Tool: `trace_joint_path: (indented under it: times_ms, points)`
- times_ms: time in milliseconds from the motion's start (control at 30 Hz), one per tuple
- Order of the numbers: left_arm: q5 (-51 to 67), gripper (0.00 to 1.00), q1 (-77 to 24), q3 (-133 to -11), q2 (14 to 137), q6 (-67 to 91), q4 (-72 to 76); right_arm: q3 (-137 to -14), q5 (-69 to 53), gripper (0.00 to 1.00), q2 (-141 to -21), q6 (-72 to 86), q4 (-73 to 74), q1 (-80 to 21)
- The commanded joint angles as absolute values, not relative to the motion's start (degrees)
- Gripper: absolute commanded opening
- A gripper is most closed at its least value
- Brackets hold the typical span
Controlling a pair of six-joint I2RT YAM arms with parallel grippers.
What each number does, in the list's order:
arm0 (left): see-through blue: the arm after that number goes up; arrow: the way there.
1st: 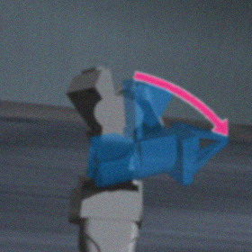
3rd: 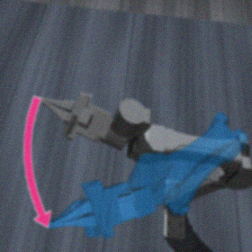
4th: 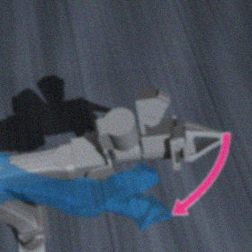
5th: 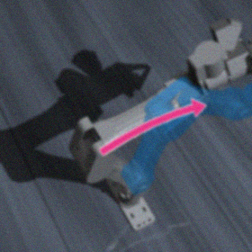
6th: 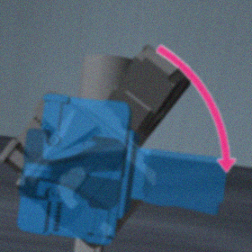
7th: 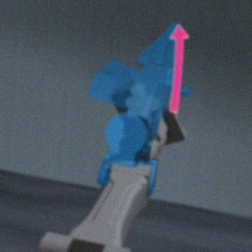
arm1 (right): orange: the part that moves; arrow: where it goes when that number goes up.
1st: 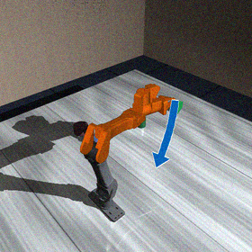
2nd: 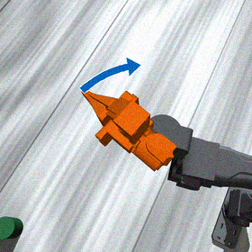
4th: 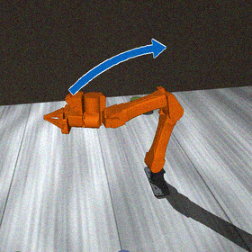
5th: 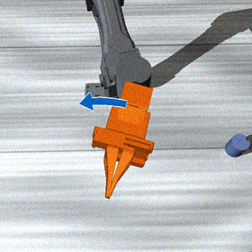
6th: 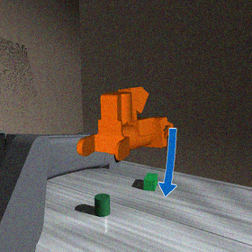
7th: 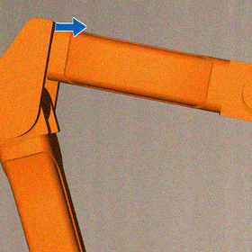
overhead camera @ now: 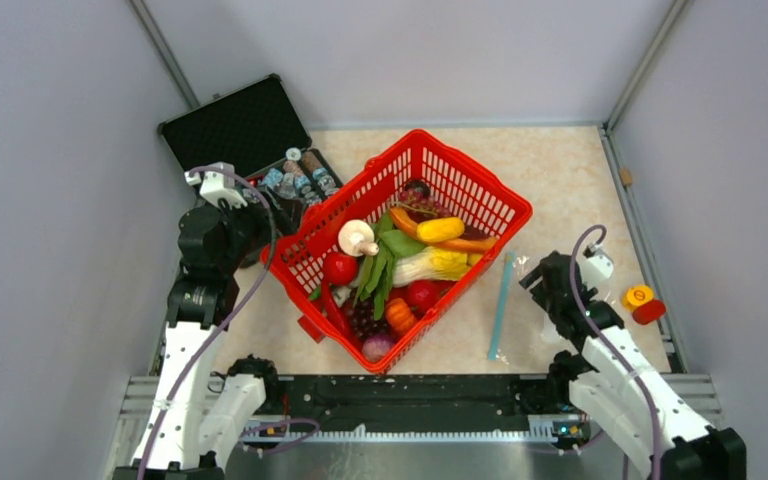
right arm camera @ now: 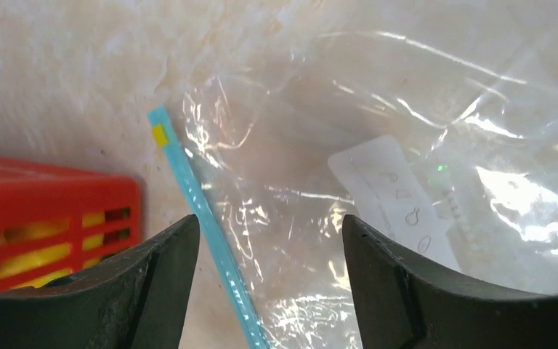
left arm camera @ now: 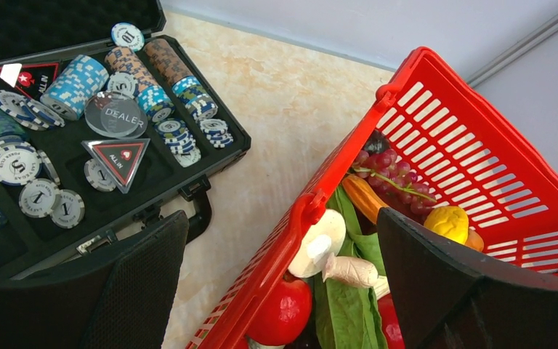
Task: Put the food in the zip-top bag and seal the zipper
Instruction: Pick up the zipper food storage bag at the center of the board.
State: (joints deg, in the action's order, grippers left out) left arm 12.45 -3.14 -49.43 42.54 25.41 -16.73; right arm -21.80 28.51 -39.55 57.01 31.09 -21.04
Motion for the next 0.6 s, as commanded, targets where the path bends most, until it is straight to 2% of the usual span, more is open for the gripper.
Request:
trace_joint_path:
  times_ms: [0, 133, 233, 433, 567]
  points:
    - [13.6, 0.99, -2.9, -50.5, 42.2, 25.5, -14.2, -26.4, 16.0, 0.70, -44.0, 46.5, 22.5, -10.6]
    - [14.3, 0.99, -2.9, -50.5, 42.1, 25.3, -14.2, -32.2, 6.5, 0.71, -53.7, 42.8, 18.2, -3.0]
    - [14.5, 0.99, -2.9, -50.6, 42.1, 24.9, -14.6, -37.5, 6.6, 0.81, -60.8, 43.2, 20.0, -2.2]
    - [13.8, 0.99, -2.9, -50.1, 42.3, 24.6, -14.6, -47.9, 7.1, 0.81, -77.0, 48.4, 29.7, -2.1]
    - [13.3, 0.99, -2.9, -49.8, 43.0, 24.5, -14.2, -49.2, 5.2, 0.80, -79.9, 51.9, 30.5, -2.1]
